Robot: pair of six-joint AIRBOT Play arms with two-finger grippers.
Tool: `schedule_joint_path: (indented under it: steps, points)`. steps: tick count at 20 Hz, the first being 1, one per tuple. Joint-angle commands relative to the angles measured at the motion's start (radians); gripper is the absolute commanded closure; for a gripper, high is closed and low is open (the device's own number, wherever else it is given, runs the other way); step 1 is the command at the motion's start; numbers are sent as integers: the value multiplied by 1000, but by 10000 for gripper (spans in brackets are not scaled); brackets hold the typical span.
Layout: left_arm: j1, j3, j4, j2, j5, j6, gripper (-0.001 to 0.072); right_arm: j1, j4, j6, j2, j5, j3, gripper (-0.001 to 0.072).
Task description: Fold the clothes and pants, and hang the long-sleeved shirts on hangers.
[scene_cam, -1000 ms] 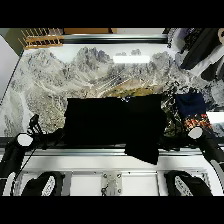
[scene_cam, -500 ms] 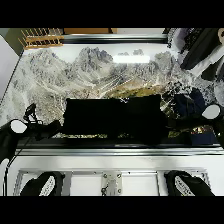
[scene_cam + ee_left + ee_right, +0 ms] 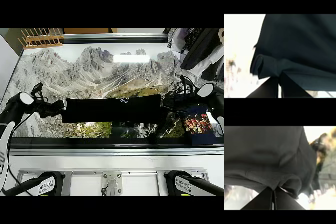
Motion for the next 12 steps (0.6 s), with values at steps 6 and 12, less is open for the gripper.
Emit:
schedule_joint_path:
  steps: [6, 12]
  points:
    - [-34, 267, -2, -326, 5, 1, 701, 1, 115, -3, -166, -237, 33, 700]
    - [-34, 337, -3, -386, -6, 2, 574, 16, 135, -4, -192, -354, 33, 271]
